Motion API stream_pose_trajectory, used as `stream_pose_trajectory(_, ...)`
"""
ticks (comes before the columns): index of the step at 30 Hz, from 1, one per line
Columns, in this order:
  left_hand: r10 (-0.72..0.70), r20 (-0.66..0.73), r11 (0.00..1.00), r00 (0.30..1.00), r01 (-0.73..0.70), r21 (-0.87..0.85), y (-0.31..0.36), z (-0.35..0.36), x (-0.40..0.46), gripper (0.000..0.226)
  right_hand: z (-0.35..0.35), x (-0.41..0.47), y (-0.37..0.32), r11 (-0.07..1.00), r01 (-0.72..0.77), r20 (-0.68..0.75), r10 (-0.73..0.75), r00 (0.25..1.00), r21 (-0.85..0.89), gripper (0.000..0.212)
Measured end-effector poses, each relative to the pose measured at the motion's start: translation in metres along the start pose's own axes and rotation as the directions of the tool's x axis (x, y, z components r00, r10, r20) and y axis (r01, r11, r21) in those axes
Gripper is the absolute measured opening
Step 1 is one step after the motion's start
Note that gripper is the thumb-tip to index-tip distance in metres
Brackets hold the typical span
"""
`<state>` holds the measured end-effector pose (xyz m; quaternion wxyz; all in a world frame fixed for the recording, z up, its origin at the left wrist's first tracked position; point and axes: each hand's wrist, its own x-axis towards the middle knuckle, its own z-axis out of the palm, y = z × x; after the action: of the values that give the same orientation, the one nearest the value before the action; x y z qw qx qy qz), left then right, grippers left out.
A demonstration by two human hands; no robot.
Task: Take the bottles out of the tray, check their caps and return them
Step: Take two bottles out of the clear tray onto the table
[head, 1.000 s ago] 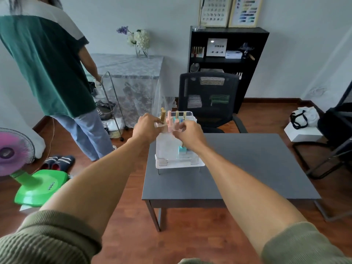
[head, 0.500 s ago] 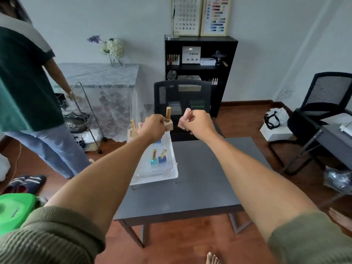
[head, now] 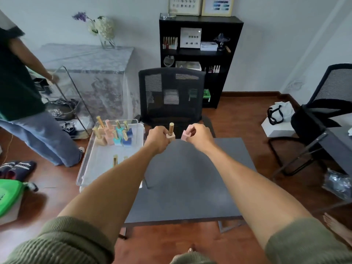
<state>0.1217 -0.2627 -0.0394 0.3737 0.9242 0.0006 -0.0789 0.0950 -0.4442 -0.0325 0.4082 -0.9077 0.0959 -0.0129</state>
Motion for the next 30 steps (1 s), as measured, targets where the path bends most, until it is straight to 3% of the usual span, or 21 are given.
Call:
stream_pose_trajectory(7,-0.109,0.015,0.994,0.994,0.109,0.01,-0.023,0.057,0.005,0.017,0.026,0.019,0.065,0.997,-0.018,0.196,0.004,0.981,0.074,0.019)
stream_pose_trajectory(16,-0.225,0.065,0.974,0.972,0.223,0.039,-0.066,0.105,0.009,0.006,0.061,0.029,0.122,0.999,-0.008,0.327,-0.005,0.945,0.036,0.008)
stream_pose_trajectory(22,-0.222,0.109,0.97,0.969,0.208,0.124,-0.081,0.114,0.022,0.018,0.083,0.041,0.137,1.0,-0.031,0.345,0.027,0.938,0.005,0.034)
stream_pose_trajectory(30,-0.232,0.094,0.973,0.968,0.231,0.025,-0.091,0.122,0.027,0.023,0.094,0.045,0.139,1.0,0.02,0.361,-0.012,0.932,-0.019,0.015)
